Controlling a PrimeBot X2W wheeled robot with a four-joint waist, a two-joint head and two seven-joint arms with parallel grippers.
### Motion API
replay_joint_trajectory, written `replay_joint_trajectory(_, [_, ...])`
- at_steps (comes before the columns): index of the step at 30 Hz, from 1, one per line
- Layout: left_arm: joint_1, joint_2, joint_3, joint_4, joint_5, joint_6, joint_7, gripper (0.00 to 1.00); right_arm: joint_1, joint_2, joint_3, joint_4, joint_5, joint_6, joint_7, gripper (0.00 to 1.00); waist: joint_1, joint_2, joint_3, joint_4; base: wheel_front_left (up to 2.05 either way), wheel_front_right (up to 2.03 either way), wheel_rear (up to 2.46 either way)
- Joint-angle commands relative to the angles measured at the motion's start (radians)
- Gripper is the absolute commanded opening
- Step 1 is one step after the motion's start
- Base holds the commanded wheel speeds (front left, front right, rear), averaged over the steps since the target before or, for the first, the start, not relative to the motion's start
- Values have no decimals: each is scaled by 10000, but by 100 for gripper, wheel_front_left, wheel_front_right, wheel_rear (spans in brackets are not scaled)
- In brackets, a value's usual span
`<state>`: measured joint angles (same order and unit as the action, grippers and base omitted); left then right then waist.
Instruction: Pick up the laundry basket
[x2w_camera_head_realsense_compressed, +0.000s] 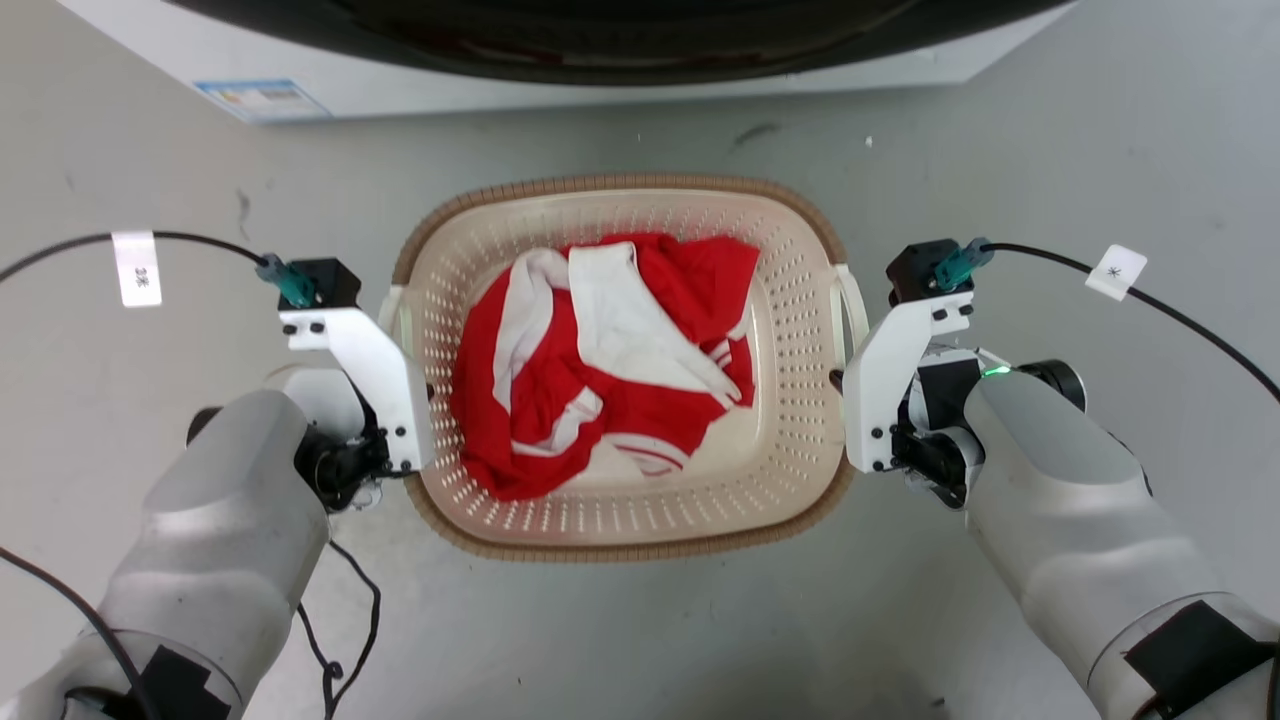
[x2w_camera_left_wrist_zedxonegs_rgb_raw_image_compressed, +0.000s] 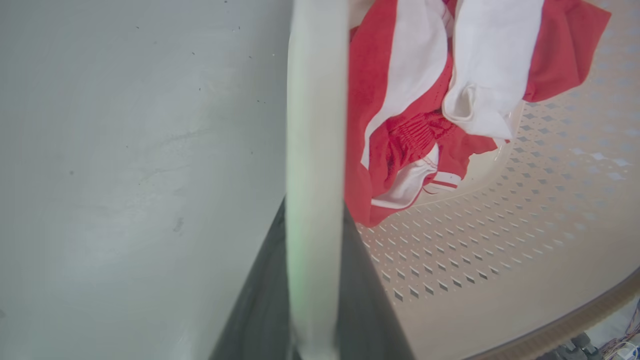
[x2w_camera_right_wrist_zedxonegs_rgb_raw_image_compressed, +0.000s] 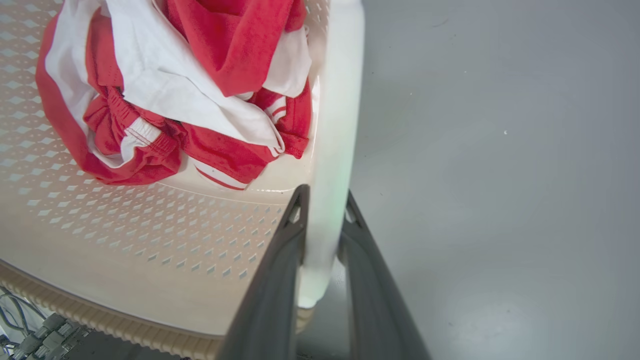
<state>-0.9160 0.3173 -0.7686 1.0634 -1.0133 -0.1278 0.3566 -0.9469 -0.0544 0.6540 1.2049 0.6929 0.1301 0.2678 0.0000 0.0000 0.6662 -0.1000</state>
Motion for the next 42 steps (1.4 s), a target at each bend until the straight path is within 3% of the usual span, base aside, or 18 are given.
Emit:
replay_joint_trajectory(1, [119,-157,-68,-73,-142,-50,113,0,116,78,110,32,67,19,173,0,0,0,-629,24,0,0,0])
replay_joint_trajectory(21, [1272,-516,-387,379,-1713,-52,1302,0,1271,121,675,220,1329,20,2599,0,0,0,-3860,105,0,0,0])
replay_joint_trajectory(42, [2218,-1080,-504,1194,-2593,-64,2895,0,2031,148,807,609,2246,22,4784,0,0,0,-6052,455,0,0,0])
